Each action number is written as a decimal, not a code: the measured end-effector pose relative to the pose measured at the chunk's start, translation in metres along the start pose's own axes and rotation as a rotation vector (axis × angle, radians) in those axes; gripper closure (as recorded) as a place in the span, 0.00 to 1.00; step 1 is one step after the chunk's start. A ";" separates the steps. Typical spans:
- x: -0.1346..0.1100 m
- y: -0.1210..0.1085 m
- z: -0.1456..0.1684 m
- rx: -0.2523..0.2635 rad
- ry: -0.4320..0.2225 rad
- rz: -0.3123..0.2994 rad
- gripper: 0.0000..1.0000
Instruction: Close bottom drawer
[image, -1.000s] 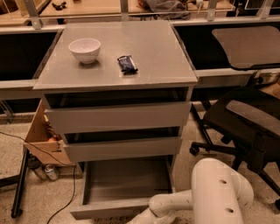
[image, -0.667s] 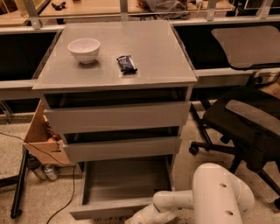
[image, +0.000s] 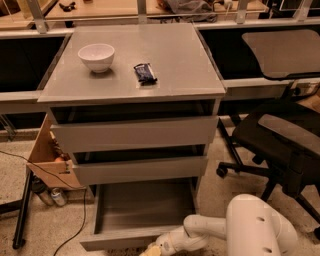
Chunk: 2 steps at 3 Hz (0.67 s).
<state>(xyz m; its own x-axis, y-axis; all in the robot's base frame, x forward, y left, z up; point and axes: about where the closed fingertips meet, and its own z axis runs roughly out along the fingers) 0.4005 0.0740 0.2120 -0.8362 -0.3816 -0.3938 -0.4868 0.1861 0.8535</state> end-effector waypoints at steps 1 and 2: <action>-0.033 0.002 -0.022 0.050 -0.090 0.000 0.00; -0.053 0.008 -0.035 0.095 -0.137 -0.025 0.00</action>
Offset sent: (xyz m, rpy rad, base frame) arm 0.1132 -0.0291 0.0930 -0.0580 -0.2423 -0.3169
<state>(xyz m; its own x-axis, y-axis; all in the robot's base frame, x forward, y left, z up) 0.4500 0.0640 0.2521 -0.8472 -0.2616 -0.4624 -0.5238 0.2653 0.8095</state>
